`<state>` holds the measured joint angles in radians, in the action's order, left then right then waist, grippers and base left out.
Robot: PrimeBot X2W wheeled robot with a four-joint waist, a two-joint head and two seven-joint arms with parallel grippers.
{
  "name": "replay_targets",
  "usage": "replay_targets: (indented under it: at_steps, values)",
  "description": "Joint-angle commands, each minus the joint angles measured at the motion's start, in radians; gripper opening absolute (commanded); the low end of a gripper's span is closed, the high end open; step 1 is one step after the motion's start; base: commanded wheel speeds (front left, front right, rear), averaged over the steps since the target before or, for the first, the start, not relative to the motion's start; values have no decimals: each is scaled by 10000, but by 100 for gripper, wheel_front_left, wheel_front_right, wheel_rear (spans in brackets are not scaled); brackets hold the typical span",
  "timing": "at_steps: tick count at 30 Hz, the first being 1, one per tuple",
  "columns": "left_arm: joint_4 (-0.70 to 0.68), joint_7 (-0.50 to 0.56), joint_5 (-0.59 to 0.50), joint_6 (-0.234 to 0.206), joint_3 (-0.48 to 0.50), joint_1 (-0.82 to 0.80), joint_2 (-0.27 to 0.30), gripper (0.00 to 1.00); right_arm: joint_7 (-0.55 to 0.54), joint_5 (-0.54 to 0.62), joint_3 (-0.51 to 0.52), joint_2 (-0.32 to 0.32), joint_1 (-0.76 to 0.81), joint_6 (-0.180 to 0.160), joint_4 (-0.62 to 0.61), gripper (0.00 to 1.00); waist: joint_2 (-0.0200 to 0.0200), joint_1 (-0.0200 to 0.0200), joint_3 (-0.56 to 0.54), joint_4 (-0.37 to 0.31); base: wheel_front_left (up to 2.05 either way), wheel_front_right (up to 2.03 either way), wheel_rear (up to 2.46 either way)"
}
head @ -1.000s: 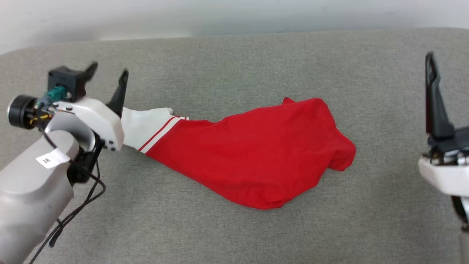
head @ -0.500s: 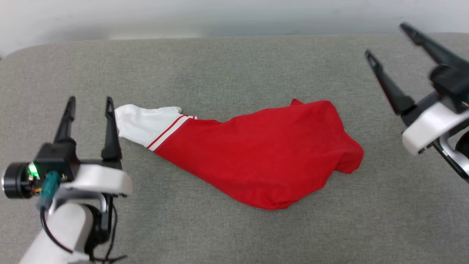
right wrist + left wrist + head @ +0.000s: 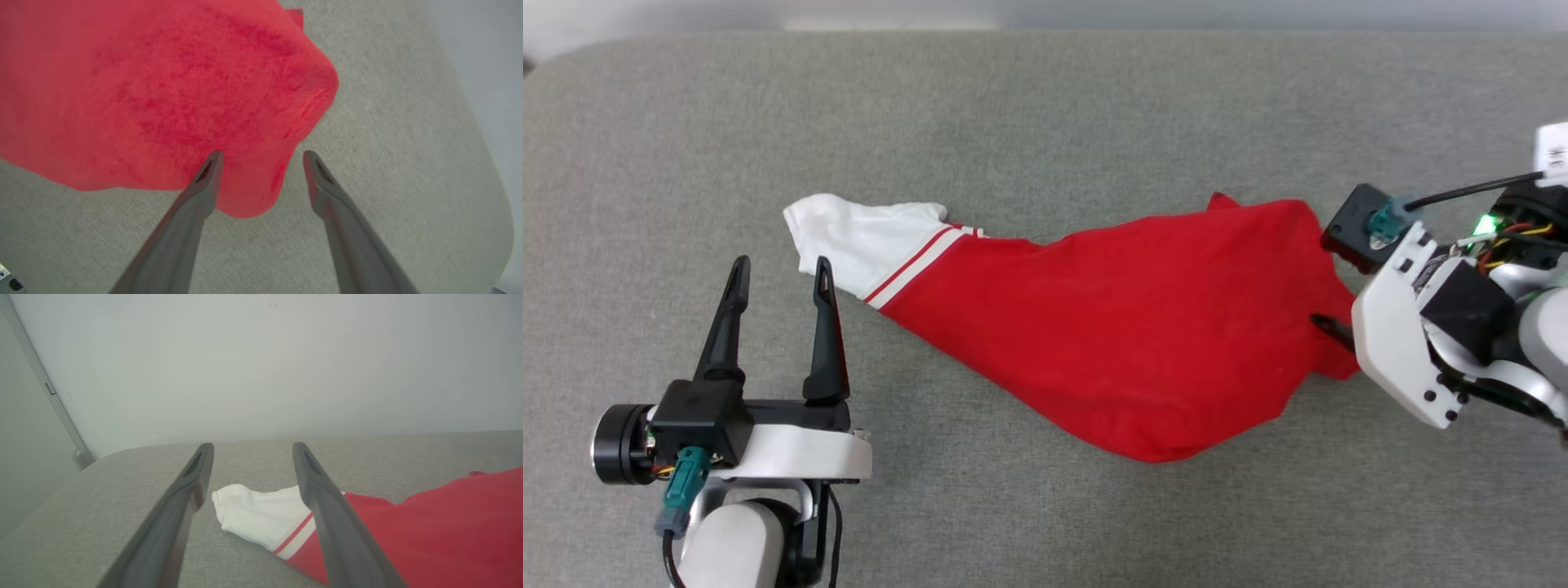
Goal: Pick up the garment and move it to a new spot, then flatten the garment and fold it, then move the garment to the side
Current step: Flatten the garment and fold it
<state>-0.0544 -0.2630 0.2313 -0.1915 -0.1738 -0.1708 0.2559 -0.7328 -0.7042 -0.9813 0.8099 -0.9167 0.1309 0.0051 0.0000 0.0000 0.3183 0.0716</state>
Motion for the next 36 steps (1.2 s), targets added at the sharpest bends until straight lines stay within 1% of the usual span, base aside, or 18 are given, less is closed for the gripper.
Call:
replay_targets:
  at_steps: [1, 7, 10, 13, 15, 16, 17, 20, 22, 24, 25, 27, 31, 34, 36]
  values:
    - [-64, -25, -138, 121, 131, -14, -152, 100, -76, -89, -286, -52, -253, -3, 197, 100, 0, 0, 244, 133, 0, 0, 0]
    - [-118, -25, -653, 671, 612, -300, -781, 100, 249, -349, -1693, -451, -693, -3, 1590, 100, 0, 0, 818, 318, 0, 0, 0]
    - [-112, -25, -885, 871, 841, -416, -1023, 100, 486, -566, -2448, -711, -465, -3, 2350, 100, 0, 0, 1005, 370, 0, 0, 0]
    - [-72, -25, -1059, 1051, 1041, -442, -1231, 100, 788, -799, -2908, -928, -226, -3, 2908, 100, 0, 0, 1040, 366, 0, 0, 0]
    - [-31, -25, -1155, 1167, 1161, -385, -1326, 100, 1173, -860, -3010, -994, -250, -3, 3009, 100, 0, 0, 972, 327, 0, 0, 0]
    - [-4, -25, -1186, 1215, 1218, -338, -1368, 100, 1443, -827, -3018, -954, -368, -3, 3009, 36, 0, 0, 903, 307, 0, 0, 0]
    - [37, -25, -1228, 1275, 1281, -281, -1405, 100, 1753, -726, -2992, -880, -550, -3, 2942, 0, 0, 0, 810, 283, 0, 0, 0]
    - [107, -25, -1326, 1398, 1443, -138, -1526, 100, 2714, -897, -2633, -502, -995, -5, 2655, 0, 0, 0, 487, 186, 0, 0, 0]
    - [122, -25, -1376, 1471, 1528, 0, -1592, 100, 3273, -1060, -2251, -156, -1247, -9, 2310, 0, 0, 0, 249, 125, 0, 0, 0]
    - [123, -25, -1417, 1526, 1658, 169, -1631, 100, 3744, -1423, -1772, 37, -1211, -5, 1869, 0, 0, 0, 26, 42, 0, 0, 0]
    - [123, -25, -1417, 1526, 1658, 169, -1631, 100, 3744, -1423, -1772, 37, -1211, -5, 1869, 0, 0, 0, 26, 42, 0, 0, 0]
    - [111, -25, -1455, 1557, 1764, 321, -1674, 100, 4060, -1725, -1220, 387, -1218, -5, 1371, 0, 0, 0, -163, -46, 0, 0, 0]
    - [67, -25, -1510, 1636, 1918, 550, -1776, 100, 4131, -1920, -219, 1171, -1328, -5, 385, 0, 0, 0, -419, -186, 0, 0, 0]
    - [31, -25, -1545, 1690, 1965, 623, -1842, 100, 3924, -2015, 564, 1607, -1473, -5, -100, 0, 0, 0, -481, -218, 0, 0, 0]
    - [12, -25, -1565, 1723, 1960, 619, -1879, 100, 3742, -1941, 1064, 1756, -1581, -5, -258, 0, 0, 0, -476, -209, 0, 0, 0]
